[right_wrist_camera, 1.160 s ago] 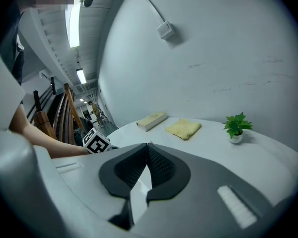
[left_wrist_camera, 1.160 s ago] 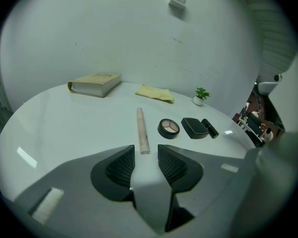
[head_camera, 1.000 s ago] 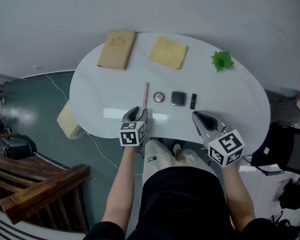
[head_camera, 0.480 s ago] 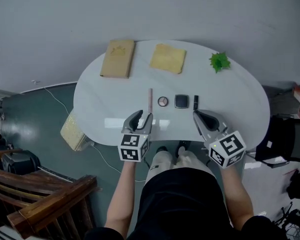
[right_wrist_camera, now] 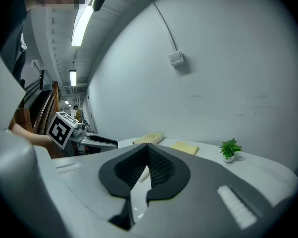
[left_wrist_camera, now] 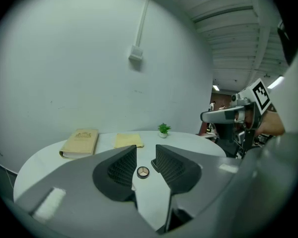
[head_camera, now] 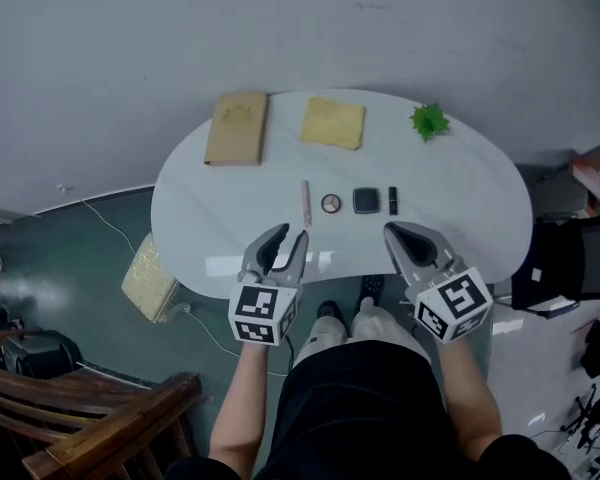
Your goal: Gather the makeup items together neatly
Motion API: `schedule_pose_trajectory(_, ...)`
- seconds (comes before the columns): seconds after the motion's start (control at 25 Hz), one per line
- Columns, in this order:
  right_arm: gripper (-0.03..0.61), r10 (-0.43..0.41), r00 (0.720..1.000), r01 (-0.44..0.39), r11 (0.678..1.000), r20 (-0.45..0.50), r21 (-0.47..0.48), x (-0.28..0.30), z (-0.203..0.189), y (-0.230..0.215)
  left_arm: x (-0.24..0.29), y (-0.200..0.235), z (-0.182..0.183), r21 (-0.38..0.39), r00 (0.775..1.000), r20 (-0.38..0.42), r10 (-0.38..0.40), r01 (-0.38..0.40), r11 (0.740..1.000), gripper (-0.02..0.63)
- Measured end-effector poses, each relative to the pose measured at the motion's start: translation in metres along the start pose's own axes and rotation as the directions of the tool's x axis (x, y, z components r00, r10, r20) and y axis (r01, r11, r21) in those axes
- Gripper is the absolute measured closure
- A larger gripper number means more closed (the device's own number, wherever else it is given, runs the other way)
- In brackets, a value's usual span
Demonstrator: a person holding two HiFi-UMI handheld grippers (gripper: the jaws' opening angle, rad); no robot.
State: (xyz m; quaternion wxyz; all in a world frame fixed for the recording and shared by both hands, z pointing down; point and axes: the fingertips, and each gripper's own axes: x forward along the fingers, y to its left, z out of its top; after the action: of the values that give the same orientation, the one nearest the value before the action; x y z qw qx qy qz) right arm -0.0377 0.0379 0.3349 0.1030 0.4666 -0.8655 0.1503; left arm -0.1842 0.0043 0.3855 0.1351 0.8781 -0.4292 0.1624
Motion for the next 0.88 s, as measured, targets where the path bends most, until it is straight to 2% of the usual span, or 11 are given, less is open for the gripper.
schedule_pose_trajectory(0.56, 0.569, -0.069, 0.997, 0.07, 0.997, 0.043, -0.022, -0.024, 0.012, 0.037, -0.046, -0.011, 0.033, 0.039, 0.991, 0.113, -0.07, 0.066, 0.997, 0.568)
schedule_pose_trajectory(0.88, 0.569, -0.08, 0.996, 0.081, 0.996, 0.048, -0.033, -0.034, 0.009, 0.051, -0.064, -0.019, 0.038, 0.05, 0.986, 0.146, -0.082, 0.075, 0.996, 0.609)
